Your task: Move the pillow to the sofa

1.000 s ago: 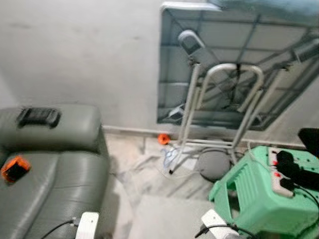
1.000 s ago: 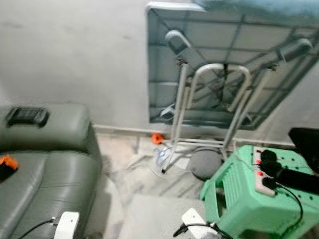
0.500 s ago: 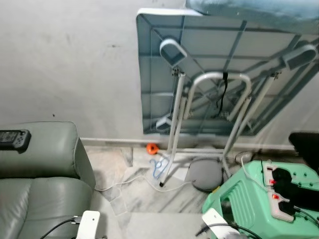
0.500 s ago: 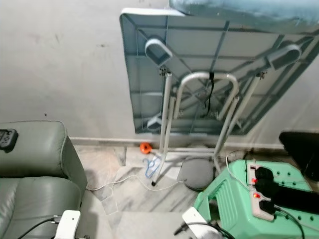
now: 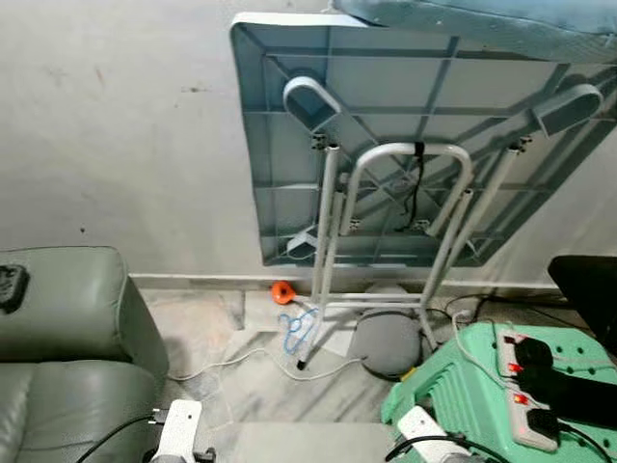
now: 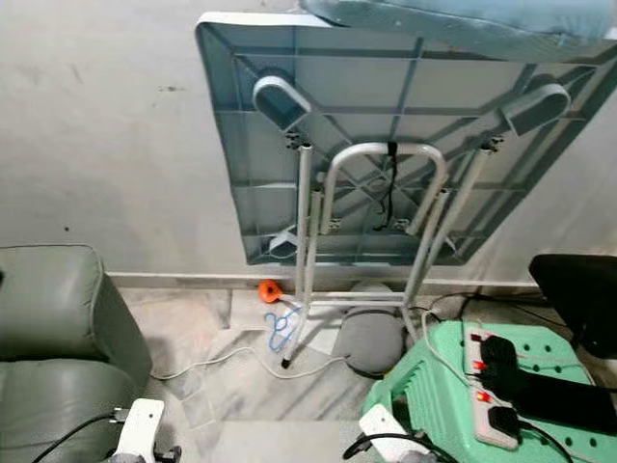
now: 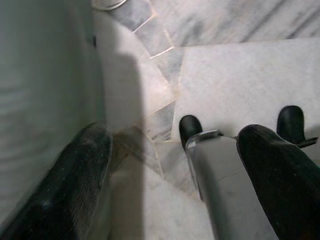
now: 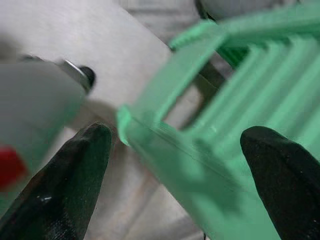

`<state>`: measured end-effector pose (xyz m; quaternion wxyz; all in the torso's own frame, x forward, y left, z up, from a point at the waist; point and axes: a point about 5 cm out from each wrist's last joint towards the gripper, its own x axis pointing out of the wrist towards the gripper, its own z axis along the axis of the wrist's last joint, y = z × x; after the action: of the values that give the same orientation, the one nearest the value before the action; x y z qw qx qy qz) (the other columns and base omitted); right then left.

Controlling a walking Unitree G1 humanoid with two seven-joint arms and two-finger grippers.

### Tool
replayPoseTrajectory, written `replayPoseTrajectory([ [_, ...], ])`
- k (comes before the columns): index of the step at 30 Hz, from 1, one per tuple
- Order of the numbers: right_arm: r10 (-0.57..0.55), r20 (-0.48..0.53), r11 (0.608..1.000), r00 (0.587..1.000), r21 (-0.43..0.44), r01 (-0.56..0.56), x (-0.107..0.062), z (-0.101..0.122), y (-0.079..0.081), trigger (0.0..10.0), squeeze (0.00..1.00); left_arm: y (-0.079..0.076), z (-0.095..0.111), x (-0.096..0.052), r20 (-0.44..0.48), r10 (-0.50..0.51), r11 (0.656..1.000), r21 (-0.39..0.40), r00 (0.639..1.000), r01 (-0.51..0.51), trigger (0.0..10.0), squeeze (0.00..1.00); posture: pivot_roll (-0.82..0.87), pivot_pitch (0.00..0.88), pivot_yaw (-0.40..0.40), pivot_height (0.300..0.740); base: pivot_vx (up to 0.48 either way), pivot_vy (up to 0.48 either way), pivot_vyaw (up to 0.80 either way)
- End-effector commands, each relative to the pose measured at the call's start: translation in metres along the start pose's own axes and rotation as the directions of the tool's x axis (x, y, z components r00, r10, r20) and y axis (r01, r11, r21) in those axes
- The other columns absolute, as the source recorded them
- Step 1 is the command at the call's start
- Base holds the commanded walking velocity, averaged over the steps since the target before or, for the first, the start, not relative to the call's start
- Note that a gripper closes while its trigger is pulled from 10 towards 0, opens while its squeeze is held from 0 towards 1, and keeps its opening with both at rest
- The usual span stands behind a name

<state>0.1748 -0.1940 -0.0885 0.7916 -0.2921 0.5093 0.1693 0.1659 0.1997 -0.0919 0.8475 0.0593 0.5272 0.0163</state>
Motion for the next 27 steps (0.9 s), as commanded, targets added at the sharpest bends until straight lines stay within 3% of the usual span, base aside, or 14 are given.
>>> replayPoseTrajectory([
  [1,-0.024,-0.009,1.000,1.000,0.003,0.024,-0.001,-0.003,-0.006,10.0,0.00,-0.001,0.000,0.000,0.002,-0.012,0.999,-0.035,1.000,0.012,10.0,0.00,-0.11,0.000,-0.015,0.720,0.000,0.000,0.00],
  [2,-0.029,-0.008,0.999,1.000,0.013,0.029,-0.001,-0.003,-0.007,10.0,0.00,-0.002,0.000,0.000,0.005,-0.017,0.999,-0.047,1.000,0.017,10.0,0.00,-0.11,0.000,-0.015,0.720,0.000,0.000,0.00],
  [3,-0.048,-0.003,0.998,0.999,0.040,0.048,-0.001,-0.003,-0.010,10.0,0.00,-0.003,0.000,0.000,0.021,-0.017,0.994,-0.108,1.000,0.019,10.0,0.00,-0.11,0.000,-0.016,0.720,0.000,0.000,0.00],
  [4,-0.083,0.016,0.990,0.996,0.117,0.080,-0.001,0.000,-0.016,10.0,0.00,-0.004,0.001,0.000,0.048,-0.003,0.979,-0.204,0.999,0.013,10.0,0.00,-0.10,0.000,-0.016,0.720,0.000,0.000,0.00],
  [6,-0.106,0.030,0.975,0.994,0.199,0.098,-0.002,0.002,-0.020,10.0,0.00,-0.004,0.002,0.000,0.068,0.010,0.961,-0.276,0.998,0.010,10.0,0.00,-0.10,0.000,-0.018,0.720,0.000,0.000,0.00],
  [13,-0.106,0.030,0.975,0.994,0.199,0.098,-0.002,0.002,-0.020,10.0,0.00,-0.004,0.002,0.000,0.068,0.010,0.961,-0.276,0.998,0.010,10.0,0.00,-0.10,0.000,-0.018,0.720,0.000,0.000,0.00],
  [14,-0.126,0.070,0.932,0.990,0.350,0.094,-0.002,0.011,-0.026,10.0,0.00,-0.008,0.004,0.000,0.097,-0.042,0.930,-0.359,0.994,0.074,10.0,0.00,-0.09,0.000,-0.012,0.720,0.000,0.000,0.00],
  [15,-0.139,0.100,0.894,0.985,0.441,0.082,-0.002,0.019,-0.031,10.0,0.00,-0.011,0.006,0.000,0.120,-0.083,0.906,-0.404,0.989,0.125,10.0,0.00,-0.09,0.000,-0.012,0.720,0.000,0.000,0.00],
  [17,-0.156,0.140,0.839,0.978,0.540,0.057,-0.003,0.029,-0.035,10.0,0.00,-0.013,0.008,-0.001,0.149,-0.122,0.879,-0.444,0.981,0.177,10.0,0.00,-0.09,0.000,-0.011,0.720,0.000,0.000,0.00],
  [20,-0.184,0.178,0.755,0.967,0.655,0.023,-0.004,0.040,-0.037,10.0,0.00,-0.013,0.009,-0.001,0.159,-0.126,0.865,-0.466,0.979,0.187,10.0,0.00,-0.09,0.000,-0.008,0.720,0.000,0.000,0.00],
  [24,-0.194,0.198,0.712,0.961,0.702,-0.001,-0.004,0.045,-0.039,10.0,0.00,-0.013,0.010,-0.001,0.161,-0.138,0.877,-0.439,0.977,0.196,10.0,0.00,-0.10,0.000,-0.003,0.720,0.000,0.000,0.00],
  [25,-0.192,0.203,0.719,0.960,0.695,-0.003,-0.004,0.047,-0.038,10.0,0.00,-0.005,0.032,-0.001,0.215,-0.138,0.880,-0.421,0.967,0.219,10.0,0.00,-0.10,0.000,0.000,0.720,0.000,0.000,0.00],
  [27,-0.188,0.203,0.726,0.961,0.688,-0.003,-0.004,0.047,-0.038,10.0,0.00,0.003,0.055,-0.002,0.267,-0.141,0.878,-0.412,0.953,0.245,10.0,0.00,-0.10,0.000,0.001,0.720,0.000,0.000,0.00],
])
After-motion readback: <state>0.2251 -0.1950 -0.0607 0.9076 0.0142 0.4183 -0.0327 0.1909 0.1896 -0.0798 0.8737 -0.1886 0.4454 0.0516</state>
